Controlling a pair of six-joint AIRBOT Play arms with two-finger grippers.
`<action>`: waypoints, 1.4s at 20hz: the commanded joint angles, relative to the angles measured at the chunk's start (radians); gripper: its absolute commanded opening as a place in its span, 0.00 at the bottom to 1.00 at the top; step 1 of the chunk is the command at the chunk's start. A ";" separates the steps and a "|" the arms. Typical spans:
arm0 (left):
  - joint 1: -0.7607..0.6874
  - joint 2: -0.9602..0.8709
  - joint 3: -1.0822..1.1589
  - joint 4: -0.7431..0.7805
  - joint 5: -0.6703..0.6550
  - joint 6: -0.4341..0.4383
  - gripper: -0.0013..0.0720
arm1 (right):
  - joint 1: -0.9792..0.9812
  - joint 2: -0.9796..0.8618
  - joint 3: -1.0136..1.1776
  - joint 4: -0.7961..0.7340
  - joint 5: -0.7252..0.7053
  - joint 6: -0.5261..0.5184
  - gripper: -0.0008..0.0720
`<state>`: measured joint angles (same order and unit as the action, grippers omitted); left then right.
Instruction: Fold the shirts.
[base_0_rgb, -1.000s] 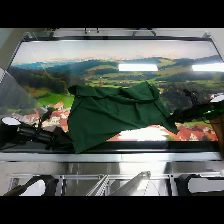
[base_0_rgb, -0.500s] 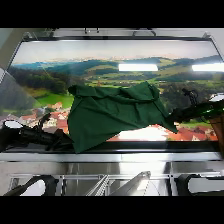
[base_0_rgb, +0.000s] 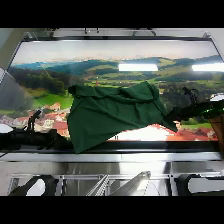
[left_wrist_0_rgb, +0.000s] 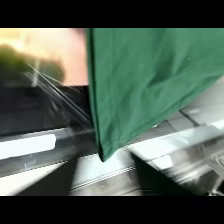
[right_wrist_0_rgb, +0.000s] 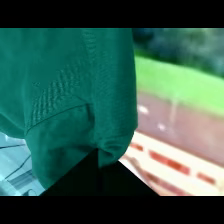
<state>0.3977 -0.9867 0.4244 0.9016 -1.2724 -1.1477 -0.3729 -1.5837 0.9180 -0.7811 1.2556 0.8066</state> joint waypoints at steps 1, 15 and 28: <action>0.024 0.134 -0.069 -0.002 0.083 -0.014 0.97 | 0.001 0.000 0.001 0.051 0.001 -0.012 0.05; -0.435 -0.319 -0.002 -0.153 0.208 -0.047 0.48 | 0.001 0.000 0.001 0.064 0.014 -0.021 0.05; -0.363 -0.344 0.178 -0.108 0.093 -0.046 0.05 | -0.164 0.002 0.002 0.060 0.167 0.001 0.42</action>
<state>-0.0326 -1.3708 0.5919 0.8093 -1.1324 -1.1934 -0.4908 -1.5826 0.9195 -0.7212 1.3548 0.8101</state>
